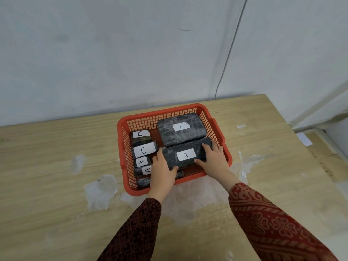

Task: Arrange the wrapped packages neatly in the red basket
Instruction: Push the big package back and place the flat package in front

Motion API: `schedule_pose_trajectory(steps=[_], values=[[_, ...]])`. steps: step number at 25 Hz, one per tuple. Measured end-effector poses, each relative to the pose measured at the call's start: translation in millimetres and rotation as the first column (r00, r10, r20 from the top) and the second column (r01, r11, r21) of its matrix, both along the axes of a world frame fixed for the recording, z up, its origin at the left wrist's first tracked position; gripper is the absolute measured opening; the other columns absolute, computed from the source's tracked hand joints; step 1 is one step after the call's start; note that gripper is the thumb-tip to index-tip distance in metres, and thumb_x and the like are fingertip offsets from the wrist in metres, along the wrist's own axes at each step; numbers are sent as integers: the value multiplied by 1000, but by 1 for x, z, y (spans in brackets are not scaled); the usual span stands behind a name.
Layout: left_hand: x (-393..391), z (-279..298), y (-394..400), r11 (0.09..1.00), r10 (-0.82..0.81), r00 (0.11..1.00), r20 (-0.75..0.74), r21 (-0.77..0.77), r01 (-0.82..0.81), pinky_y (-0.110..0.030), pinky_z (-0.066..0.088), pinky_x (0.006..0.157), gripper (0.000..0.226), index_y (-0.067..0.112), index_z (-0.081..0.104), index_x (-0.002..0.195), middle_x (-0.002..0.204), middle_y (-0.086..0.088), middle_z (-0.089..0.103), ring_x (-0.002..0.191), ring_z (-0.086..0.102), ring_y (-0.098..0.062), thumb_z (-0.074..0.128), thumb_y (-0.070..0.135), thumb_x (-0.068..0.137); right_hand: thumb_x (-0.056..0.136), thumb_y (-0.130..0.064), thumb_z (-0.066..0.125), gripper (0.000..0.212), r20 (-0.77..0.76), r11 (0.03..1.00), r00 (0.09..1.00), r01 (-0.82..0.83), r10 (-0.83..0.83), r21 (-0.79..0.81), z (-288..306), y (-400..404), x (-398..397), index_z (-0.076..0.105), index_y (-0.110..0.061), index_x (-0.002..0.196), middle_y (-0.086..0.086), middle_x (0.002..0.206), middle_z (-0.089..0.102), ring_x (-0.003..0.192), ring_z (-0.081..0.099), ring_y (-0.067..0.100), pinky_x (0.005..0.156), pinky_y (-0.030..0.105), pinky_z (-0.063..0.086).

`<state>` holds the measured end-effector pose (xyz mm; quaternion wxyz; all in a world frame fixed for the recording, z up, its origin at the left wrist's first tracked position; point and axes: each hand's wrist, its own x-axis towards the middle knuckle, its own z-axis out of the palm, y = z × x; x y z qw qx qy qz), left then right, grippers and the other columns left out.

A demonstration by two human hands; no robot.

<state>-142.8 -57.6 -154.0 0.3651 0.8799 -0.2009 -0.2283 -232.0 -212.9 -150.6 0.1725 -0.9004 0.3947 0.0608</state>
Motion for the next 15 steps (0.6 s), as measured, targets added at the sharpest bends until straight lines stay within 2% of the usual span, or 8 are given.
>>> schedule_pose_trajectory(steps=[4,7,9,11,13,15], values=[[2,0,-1,997,-24,999,25,74,22,-35,42,98,64,11,37,143,135,-16,48,121,50,-30,67,22,87,91,-47,50,63,19,998,999,-48,48,36,-3,1,-3,33,-18,144,14,159,14,146,11,31,116,44,22],[5,2,-5,992,-25,999,21,126,22,-36,43,98,61,10,40,142,136,-17,47,122,50,-32,66,22,87,96,-50,37,58,24,992,992,-123,122,40,-3,1,-6,37,-17,143,12,159,15,148,5,27,119,42,14],[10,4,-8,986,-41,999,19,160,37,-36,44,94,60,10,42,139,134,-16,47,119,52,-33,68,21,86,97,-46,36,50,106,988,982,-156,157,-19,-2,3,-11,49,-15,134,12,154,31,145,18,26,116,41,20],[14,6,-9,979,-75,997,21,193,69,-37,47,88,59,11,43,137,132,-16,48,116,53,-33,69,21,85,98,-41,38,43,169,986,972,-158,166,-57,-2,4,-15,59,-14,124,9,138,50,131,38,23,108,35,32],[12,8,-6,973,-100,993,63,216,84,-37,48,85,56,11,45,135,130,-15,48,113,55,-32,68,23,86,98,-39,38,42,145,983,972,-181,183,-30,-2,3,-14,63,-12,119,8,130,58,121,48,24,103,35,37],[6,9,-2,973,-119,976,181,217,78,-35,49,84,47,9,49,132,130,-12,49,111,56,-29,60,27,90,99,-40,37,45,90,975,971,-222,222,0,-1,0,-10,66,-11,115,11,127,61,118,52,27,100,37,40]])
